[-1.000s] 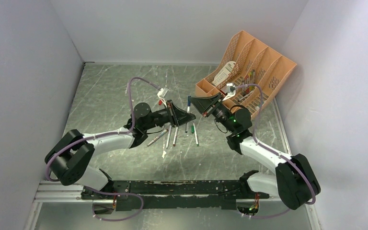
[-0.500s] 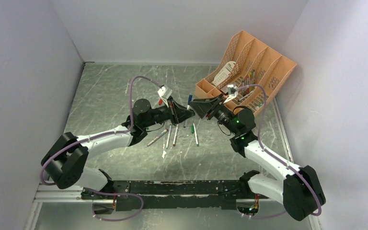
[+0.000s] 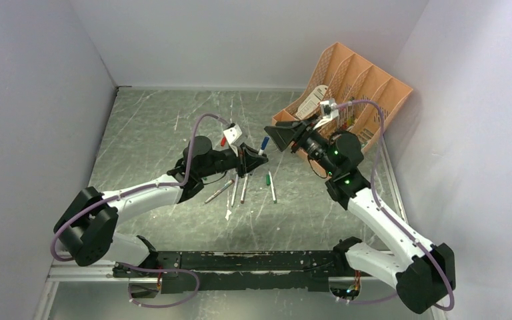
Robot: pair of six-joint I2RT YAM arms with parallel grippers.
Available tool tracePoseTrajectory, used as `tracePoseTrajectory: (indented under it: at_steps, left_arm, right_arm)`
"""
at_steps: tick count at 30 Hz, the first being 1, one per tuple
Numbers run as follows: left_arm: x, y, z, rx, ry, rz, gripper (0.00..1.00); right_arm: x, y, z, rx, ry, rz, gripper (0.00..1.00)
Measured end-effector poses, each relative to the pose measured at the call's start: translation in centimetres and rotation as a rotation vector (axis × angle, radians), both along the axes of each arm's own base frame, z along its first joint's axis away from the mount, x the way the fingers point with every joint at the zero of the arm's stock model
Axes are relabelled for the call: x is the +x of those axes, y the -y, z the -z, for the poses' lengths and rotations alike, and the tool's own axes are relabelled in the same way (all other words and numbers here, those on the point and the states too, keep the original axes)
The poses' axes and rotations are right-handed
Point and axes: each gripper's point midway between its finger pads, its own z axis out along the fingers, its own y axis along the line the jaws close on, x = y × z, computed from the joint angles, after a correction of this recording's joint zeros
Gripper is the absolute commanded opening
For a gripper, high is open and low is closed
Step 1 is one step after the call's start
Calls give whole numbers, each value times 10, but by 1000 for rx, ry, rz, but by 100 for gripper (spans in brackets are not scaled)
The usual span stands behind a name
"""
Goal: Insert the pens into the pen caps
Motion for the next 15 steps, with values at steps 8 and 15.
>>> tracePoseTrajectory:
  at_steps: [8, 15]
  left_arm:
    - [3, -2, 9, 43, 16, -15, 7]
    - [4, -1, 10, 40, 7, -19, 7]
  right_arm:
    - [19, -10, 32, -90, -95, 5, 52]
    - [13, -22, 42, -116, -113, -29, 45]
